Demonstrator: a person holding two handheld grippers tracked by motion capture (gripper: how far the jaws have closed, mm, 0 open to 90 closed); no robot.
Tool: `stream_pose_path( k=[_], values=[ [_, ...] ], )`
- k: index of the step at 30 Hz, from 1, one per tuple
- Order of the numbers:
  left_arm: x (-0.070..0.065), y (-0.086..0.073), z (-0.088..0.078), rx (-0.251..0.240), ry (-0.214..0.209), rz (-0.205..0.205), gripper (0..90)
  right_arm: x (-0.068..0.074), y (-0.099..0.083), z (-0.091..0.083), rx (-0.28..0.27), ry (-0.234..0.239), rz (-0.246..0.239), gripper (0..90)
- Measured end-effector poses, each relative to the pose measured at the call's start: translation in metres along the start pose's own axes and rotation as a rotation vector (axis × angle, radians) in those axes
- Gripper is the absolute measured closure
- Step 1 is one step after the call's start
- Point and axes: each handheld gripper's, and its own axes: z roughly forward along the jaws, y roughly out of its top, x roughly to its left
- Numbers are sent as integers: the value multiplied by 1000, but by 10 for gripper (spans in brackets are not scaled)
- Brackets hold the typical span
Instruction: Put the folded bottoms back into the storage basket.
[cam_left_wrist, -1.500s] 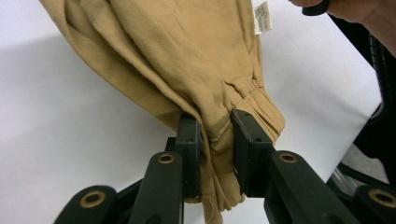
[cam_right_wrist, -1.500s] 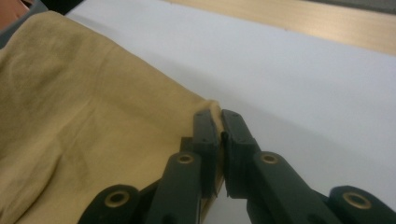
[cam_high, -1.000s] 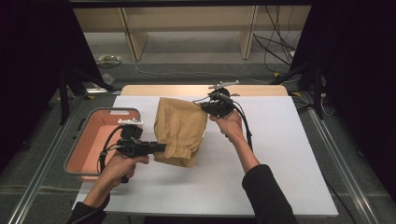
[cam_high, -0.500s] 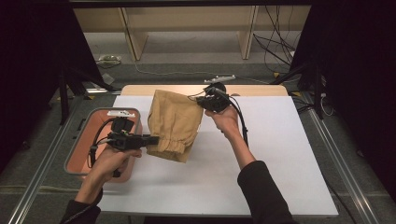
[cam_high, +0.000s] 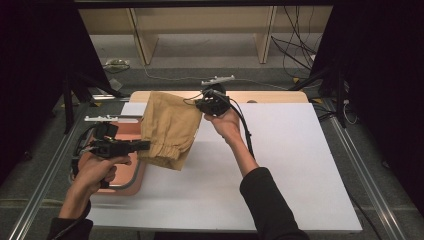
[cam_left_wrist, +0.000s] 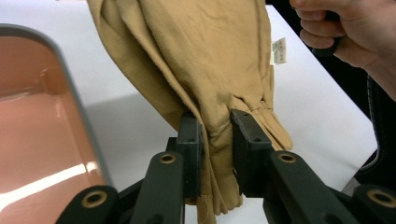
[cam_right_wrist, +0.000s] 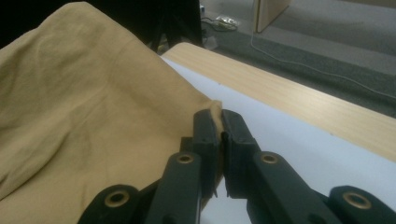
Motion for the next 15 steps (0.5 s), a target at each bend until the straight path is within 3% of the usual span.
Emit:
stream_pose_path(
  k=[8, 15],
  values=[
    [15, -3, -15, -18, 25, -26, 744, 23, 14, 11, -16, 14, -24, 858],
    [18, -4, -21, -24, 33, -26, 744, 29, 17, 14, -26, 21, -25, 857]
  ],
)
